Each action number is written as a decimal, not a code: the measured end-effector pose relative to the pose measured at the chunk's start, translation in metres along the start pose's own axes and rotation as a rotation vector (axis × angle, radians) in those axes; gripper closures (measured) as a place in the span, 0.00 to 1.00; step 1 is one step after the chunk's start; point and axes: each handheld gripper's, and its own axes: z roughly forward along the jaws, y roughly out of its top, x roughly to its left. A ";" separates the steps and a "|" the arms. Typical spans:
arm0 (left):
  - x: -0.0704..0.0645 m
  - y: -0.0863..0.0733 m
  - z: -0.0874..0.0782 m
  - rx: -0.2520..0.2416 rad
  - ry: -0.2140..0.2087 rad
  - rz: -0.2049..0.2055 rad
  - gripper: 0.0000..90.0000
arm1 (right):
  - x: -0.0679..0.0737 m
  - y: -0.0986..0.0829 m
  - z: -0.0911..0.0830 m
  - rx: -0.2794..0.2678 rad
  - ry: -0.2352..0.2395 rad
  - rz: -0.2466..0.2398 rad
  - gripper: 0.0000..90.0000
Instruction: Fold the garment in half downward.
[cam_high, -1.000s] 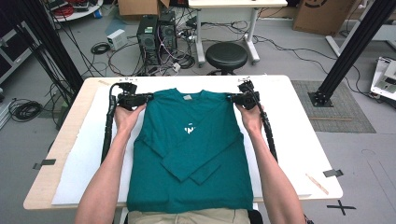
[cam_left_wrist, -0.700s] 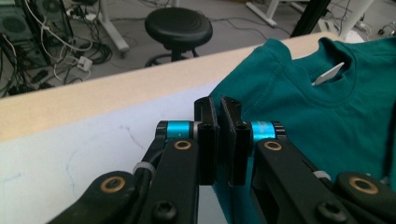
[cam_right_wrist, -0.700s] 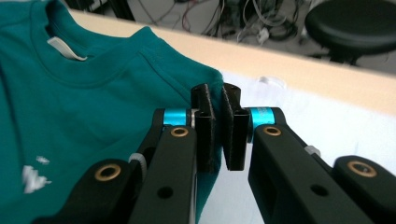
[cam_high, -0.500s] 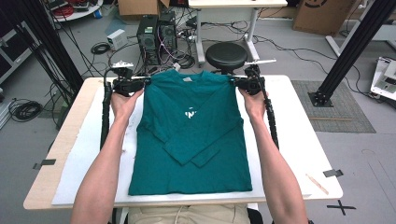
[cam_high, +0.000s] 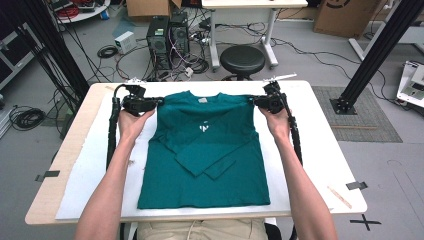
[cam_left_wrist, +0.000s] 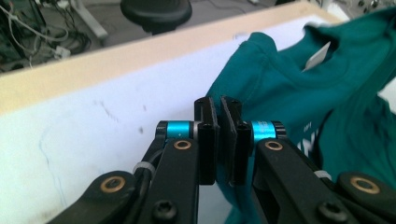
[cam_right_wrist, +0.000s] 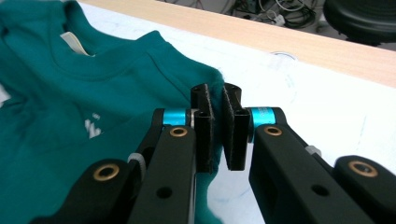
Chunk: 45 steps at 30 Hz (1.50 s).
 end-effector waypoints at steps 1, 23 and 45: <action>0.000 -0.005 -0.001 -0.004 -0.008 -0.006 0.95 | 0.002 -0.003 -0.002 0.005 0.010 0.001 0.95; -0.049 -0.098 -0.056 0.018 -0.099 0.096 0.95 | 0.050 -0.097 -0.052 0.065 0.174 -0.083 0.94; -0.074 -0.158 -0.085 0.088 -0.222 0.031 0.94 | 0.068 -0.178 -0.072 0.144 0.259 -0.004 0.93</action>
